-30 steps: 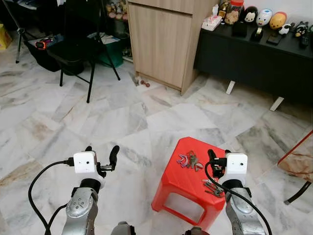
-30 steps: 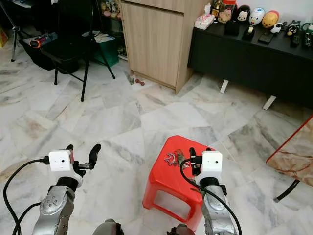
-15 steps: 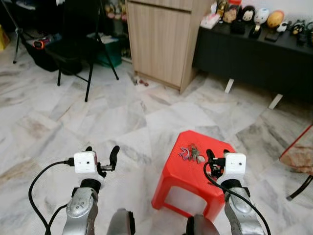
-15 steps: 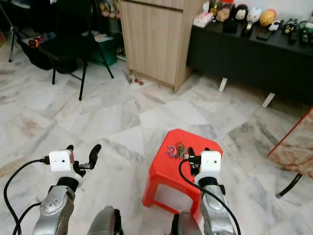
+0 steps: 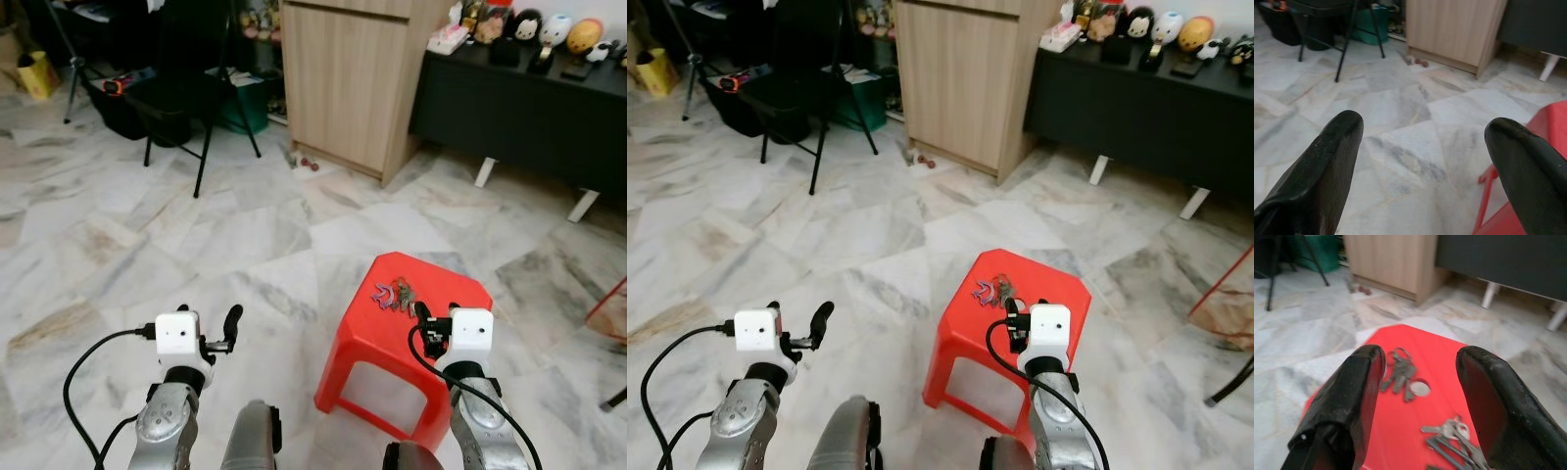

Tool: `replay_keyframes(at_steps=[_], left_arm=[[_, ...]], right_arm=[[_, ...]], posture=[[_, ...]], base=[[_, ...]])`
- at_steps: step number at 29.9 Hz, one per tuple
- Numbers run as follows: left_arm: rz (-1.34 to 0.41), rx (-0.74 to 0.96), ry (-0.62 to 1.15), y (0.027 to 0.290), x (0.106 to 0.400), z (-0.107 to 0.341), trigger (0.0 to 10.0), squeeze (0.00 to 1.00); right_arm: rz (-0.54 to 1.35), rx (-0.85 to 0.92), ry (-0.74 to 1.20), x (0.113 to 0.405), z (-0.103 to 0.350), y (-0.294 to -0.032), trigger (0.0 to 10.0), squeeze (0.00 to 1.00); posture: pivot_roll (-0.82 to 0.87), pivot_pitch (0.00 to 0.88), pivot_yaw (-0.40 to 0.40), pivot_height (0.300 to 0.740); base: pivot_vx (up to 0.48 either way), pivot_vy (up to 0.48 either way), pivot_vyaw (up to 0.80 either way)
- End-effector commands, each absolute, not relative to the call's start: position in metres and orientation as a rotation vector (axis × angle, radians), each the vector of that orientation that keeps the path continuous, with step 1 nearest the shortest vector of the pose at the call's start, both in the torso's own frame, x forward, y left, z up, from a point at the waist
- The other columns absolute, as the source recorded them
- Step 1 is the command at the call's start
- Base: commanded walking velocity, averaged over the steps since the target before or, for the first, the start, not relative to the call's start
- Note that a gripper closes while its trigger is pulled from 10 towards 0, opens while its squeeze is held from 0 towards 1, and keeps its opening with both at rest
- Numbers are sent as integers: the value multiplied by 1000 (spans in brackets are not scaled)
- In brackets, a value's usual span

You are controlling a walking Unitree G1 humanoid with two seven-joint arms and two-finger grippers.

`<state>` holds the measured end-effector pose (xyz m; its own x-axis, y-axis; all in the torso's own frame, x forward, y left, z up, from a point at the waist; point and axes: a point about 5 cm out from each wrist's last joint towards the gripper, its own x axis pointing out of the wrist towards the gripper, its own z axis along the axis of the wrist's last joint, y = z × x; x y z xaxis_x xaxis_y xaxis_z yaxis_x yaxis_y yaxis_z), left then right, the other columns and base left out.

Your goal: Hang keys on a hook

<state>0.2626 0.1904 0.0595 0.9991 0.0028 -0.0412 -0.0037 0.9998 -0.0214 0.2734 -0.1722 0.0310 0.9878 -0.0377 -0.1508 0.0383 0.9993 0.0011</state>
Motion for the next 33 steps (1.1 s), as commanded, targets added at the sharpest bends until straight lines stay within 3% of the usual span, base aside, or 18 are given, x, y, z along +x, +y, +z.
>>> replay_keyframes(at_steps=[1, 14, 21, 27, 33], left_arm=[[3, -16, 35, 191, 264, 62, 10000, 0], [3, -19, 37, 190, 263, 62, 10000, 0], [6, -18, 39, 191, 262, 62, 10000, 0], [4, -18, 37, 191, 261, 62, 10000, 0], [17, -12, 53, 194, 259, 60, 10000, 0]], right_arm=[[-85, 29, 192, 270, 24, -179, 10000, 0], [-350, 392, 431, 273, -5, -200, 10000, 0], [-307, 380, 478, 279, -8, -194, 10000, 0], [-352, 377, 488, 286, -5, -203, 10000, 0], [-262, 287, 378, 299, 12, -198, 10000, 0]], posture=[[80, 117, 0, 636], [84, 124, 2, 636], [86, 129, 3, 636], [97, 135, 3, 636], [97, 141, 1, 636]], base=[[0, 0, 0], [0, 0, 0], [0, 0, 0], [0, 0, 0], [0, 0, 0]])
